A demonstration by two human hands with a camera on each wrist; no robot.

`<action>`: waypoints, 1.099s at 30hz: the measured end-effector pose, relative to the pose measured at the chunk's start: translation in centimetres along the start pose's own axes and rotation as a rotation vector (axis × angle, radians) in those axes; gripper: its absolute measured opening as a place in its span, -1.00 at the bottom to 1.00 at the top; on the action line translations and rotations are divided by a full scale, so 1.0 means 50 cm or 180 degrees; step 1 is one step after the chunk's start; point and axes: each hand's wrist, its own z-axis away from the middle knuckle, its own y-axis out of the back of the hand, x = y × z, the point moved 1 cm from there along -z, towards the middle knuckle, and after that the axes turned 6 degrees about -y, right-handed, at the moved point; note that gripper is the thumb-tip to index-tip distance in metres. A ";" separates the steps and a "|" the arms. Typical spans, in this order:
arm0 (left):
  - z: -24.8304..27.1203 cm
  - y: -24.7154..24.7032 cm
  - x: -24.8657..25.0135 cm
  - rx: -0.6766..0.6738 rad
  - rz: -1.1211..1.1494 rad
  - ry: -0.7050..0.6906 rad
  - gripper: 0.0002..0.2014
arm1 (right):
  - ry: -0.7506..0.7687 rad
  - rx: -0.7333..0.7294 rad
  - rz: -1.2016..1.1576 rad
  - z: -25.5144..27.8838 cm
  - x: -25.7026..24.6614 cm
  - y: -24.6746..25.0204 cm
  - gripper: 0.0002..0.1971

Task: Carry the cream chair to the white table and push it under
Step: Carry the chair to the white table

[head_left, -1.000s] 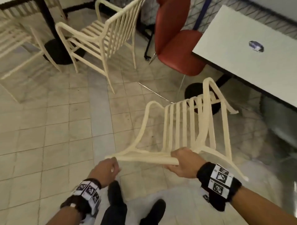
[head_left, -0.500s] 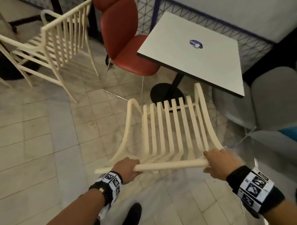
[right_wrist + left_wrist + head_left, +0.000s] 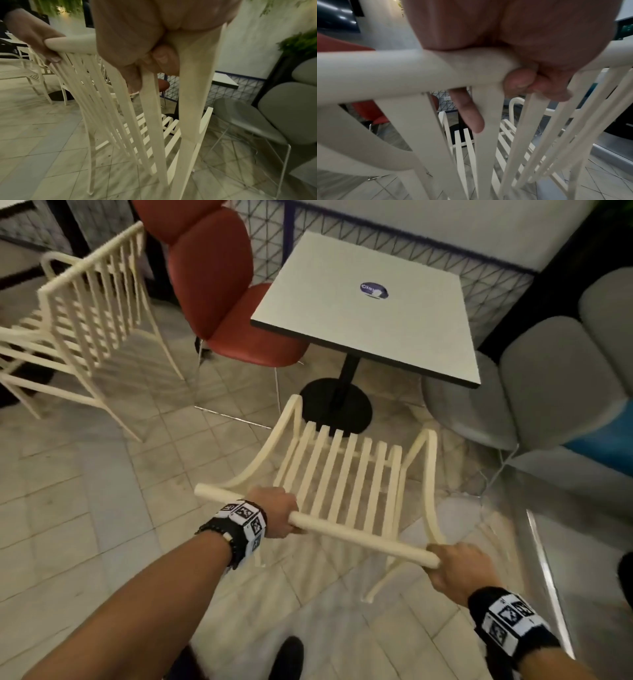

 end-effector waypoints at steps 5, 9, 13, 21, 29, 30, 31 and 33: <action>0.030 -0.035 0.018 -0.0273 -0.0321 -0.0060 -0.55 | -0.0080 -0.0063 -0.0074 0.038 -0.024 -0.082 -0.80; 0.073 -0.094 0.018 -0.0252 -0.0263 -0.0074 -0.58 | -0.0055 -0.0178 -0.0246 0.050 -0.028 -0.155 -0.65; 0.134 -0.113 -0.024 0.0555 0.0529 -0.0263 -0.53 | -0.0185 -0.0202 -0.1178 0.091 -0.018 -0.122 -0.61; 0.151 -0.127 -0.181 0.0648 0.1362 0.1958 -0.46 | -0.2154 -0.1467 -0.3172 0.053 0.025 -0.116 -0.46; 0.085 -0.119 -0.213 -0.0204 0.1325 0.2586 -0.64 | -0.2531 -0.1999 -0.3349 -0.032 0.044 -0.180 -0.75; 0.079 -0.120 -0.220 -0.0249 0.1383 0.2629 -0.65 | -0.2449 -0.1973 -0.3221 -0.038 0.044 -0.186 -0.75; 0.072 -0.120 -0.228 -0.0282 0.1452 0.2658 -0.66 | -0.2360 -0.1974 -0.3076 -0.044 0.046 -0.188 -0.75; 0.058 -0.105 -0.237 -0.0315 0.1579 0.2693 -0.68 | -0.2273 -0.1991 -0.2942 -0.067 0.050 -0.181 -0.76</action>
